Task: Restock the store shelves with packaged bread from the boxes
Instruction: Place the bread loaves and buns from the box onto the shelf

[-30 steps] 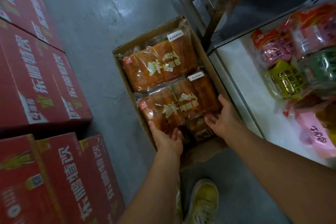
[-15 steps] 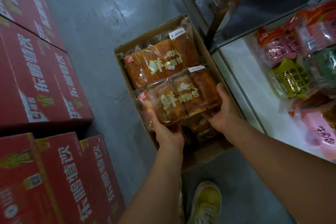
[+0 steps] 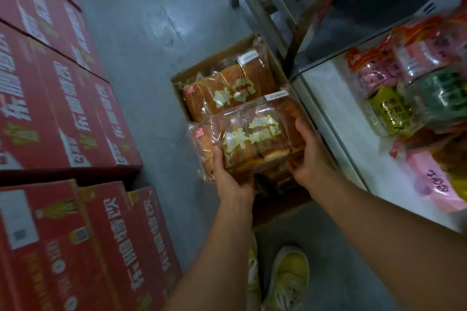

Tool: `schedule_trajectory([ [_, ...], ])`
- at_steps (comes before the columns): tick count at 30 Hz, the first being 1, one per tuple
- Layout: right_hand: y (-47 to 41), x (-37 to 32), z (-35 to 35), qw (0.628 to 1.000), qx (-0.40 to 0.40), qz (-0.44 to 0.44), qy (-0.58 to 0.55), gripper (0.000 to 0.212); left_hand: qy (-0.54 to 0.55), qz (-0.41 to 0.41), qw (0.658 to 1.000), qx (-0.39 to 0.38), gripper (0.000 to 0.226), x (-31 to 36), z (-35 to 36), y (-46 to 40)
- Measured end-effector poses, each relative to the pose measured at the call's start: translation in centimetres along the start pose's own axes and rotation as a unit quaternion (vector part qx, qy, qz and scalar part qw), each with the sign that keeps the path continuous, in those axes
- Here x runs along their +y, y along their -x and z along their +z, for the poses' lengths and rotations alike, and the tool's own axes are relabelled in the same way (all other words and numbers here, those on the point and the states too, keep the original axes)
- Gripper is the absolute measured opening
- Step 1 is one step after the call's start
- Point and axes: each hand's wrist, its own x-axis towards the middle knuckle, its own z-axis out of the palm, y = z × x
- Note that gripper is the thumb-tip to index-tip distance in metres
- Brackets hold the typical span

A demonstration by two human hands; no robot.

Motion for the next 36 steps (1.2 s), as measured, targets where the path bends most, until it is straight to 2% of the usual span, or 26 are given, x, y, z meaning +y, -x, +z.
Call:
schedule_trajectory([
  [3, 3.8, -1.3, 0.5, 1.0, -0.03, -0.007, -0.004, 0.078, 0.008, -0.006, 0.999, -0.046, 0.081, 1.3, 0.3, 3.5],
  [5, 7.0, -2.8, 0.9, 0.998, -0.058, -0.015, -0.003, 0.07, 0.004, 0.0, 0.998, -0.07, 0.078, 2.5, 1.0, 6.3],
  [8, 12.0, -5.3, 1.4, 0.993, -0.116, -0.021, -0.02, 0.051, 0.003, 0.03, 0.994, -0.101, 0.061, 4.1, 2.6, 11.1],
  [10, 15.6, -7.1, 1.9, 0.986, -0.16, -0.021, -0.034, 0.05, -0.006, 0.043, 0.991, -0.126, 0.058, 5.4, 3.5, 14.5],
  [12, 19.2, -8.6, 2.3, 0.982, -0.181, -0.033, -0.039, 0.055, -0.02, 0.043, 0.987, -0.157, 0.068, 6.6, 4.2, 17.7],
  [16, 26.5, -11.7, 2.7, 0.976, -0.209, -0.051, -0.045, 0.047, -0.028, 0.054, 0.978, -0.202, 0.102, 9.0, 5.5, 25.0],
  [17, 28.3, -12.4, 2.7, 0.972, -0.225, -0.056, -0.046, 0.048, -0.03, 0.064, 0.974, -0.213, 0.099, 9.6, 5.9, 26.9],
  [19, 31.5, -13.8, 2.3, 0.965, -0.248, -0.066, -0.044, 0.057, -0.035, 0.089, 0.968, -0.234, 0.078, 10.7, 6.4, 30.6],
  [23, 37.9, -16.9, 0.9, 0.946, -0.314, -0.07, -0.028, 0.088, -0.049, 0.111, 0.951, -0.283, 0.047, 12.6, 7.3, 37.7],
  [24, 39.4, -17.7, 0.5, 0.941, -0.33, -0.08, -0.017, 0.086, -0.061, 0.116, 0.945, -0.3, 0.044, 12.9, 7.3, 39.2],
  [26, 42.3, -19.2, 0.2, 0.935, -0.336, -0.107, 0.028, 0.081, -0.088, 0.136, 0.929, -0.333, 0.052, 13.4, 7.3, 42.2],
  [28, 44.9, -20.5, 0.1, 0.936, -0.315, -0.136, 0.077, 0.093, -0.107, 0.146, 0.916, -0.357, 0.063, 13.8, 7.4, 44.3],
  [29, 46.3, -21.0, 0.1, 0.936, -0.302, -0.151, 0.099, 0.092, -0.11, 0.145, 0.914, -0.363, 0.063, 14.0, 7.5, 45.4],
  [31, 49.1, -21.7, 0.0, 0.931, -0.283, -0.193, 0.128, 0.078, -0.112, 0.138, 0.912, -0.37, 0.058, 14.2, 7.8, 47.6],
  [36, 54.4, -21.4, -0.6, 0.915, -0.245, -0.305, 0.1, 0.072, -0.099, 0.103, 0.903, -0.406, 0.034, 15.2, 7.5, 52.8],
])
